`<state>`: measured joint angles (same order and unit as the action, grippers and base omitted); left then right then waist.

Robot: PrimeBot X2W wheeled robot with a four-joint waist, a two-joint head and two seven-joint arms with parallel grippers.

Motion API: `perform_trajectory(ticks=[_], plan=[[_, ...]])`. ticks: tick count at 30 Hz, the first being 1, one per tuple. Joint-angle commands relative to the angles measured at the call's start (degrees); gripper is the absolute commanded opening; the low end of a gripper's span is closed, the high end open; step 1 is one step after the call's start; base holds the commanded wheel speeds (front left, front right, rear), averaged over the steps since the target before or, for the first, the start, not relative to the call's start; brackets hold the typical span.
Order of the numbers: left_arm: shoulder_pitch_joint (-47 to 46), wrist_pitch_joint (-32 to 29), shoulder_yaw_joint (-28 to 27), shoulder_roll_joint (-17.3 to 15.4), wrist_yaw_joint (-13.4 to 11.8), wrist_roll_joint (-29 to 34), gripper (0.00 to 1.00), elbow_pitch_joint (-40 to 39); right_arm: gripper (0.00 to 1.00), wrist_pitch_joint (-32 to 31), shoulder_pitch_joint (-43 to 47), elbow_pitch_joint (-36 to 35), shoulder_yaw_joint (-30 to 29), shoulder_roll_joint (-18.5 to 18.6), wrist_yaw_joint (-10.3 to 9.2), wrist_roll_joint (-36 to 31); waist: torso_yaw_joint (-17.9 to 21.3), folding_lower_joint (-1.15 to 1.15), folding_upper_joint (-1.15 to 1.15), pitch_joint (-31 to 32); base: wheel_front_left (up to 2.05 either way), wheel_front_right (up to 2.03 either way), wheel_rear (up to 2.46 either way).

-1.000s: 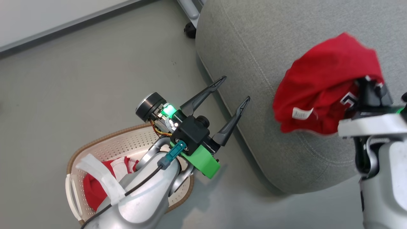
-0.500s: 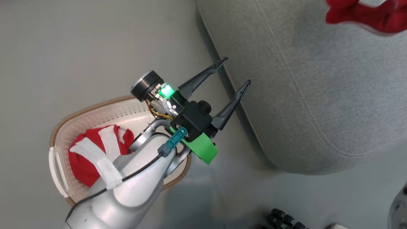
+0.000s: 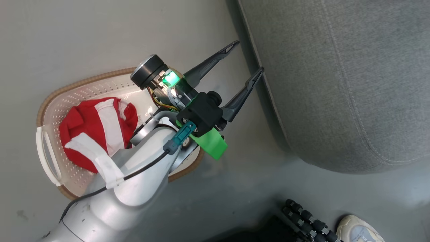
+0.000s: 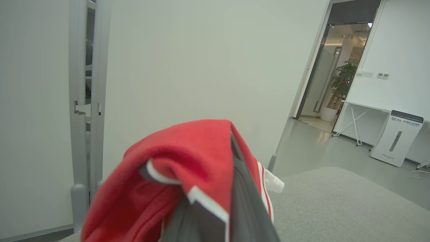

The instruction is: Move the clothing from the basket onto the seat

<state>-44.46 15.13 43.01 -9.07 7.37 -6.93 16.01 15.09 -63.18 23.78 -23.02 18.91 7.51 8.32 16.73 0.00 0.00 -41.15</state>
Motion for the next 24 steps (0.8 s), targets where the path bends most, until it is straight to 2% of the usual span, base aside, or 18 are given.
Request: perform_trajectory(ticks=[1,8,17,18,19,20,24], plan=[[-1.1,0.0,0.1,-0.2,0.1,0.2,1.00,-0.1,0.00,0.1,0.0,1.3,0.4,0.0,-0.04,-0.4,-1.0,0.00,0.00,-1.8,0.00,0.00,0.00],[-2.2,0.0,0.8,0.6,0.2,0.1,1.00,0.0,0.00,0.1,4.1,7.7,-2.0,-2.2,-0.04,0.4,-2.2,0.00,0.00,-2.5,0.00,0.00,0.00],[-1.0,0.0,0.0,0.0,-0.1,-0.3,1.00,-0.2,0.00,0.1,8.7,13.1,-2.6,-4.6,-0.04,0.8,-2.6,0.00,0.00,-1.1,0.00,0.00,0.00],[-0.7,0.0,-0.2,-0.1,-0.2,-0.3,1.00,-0.3,0.30,0.1,8.8,13.1,-2.6,-4.4,-0.04,0.6,-2.6,0.00,0.00,-0.7,0.00,0.00,0.00],[-0.4,0.0,-0.4,-0.2,-0.4,-0.4,1.00,-0.4,0.84,0.1,9.0,12.9,-2.6,-4.3,-0.04,0.5,-2.6,0.00,0.00,-0.3,0.00,0.00,0.00],[-0.1,0.0,-0.7,-0.3,-0.6,-0.5,1.00,-0.5,1.00,0.1,9.4,12.6,-2.4,-4.4,-0.04,0.3,-2.7,0.00,0.00,0.2,0.00,0.00,0.00],[1.4,0.0,-1.6,-0.3,-1.0,-0.9,1.00,-1.0,1.00,0.1,12.1,11.7,-1.7,-4.9,-0.04,0.6,-2.8,0.00,0.00,2.9,0.00,0.00,0.00]])
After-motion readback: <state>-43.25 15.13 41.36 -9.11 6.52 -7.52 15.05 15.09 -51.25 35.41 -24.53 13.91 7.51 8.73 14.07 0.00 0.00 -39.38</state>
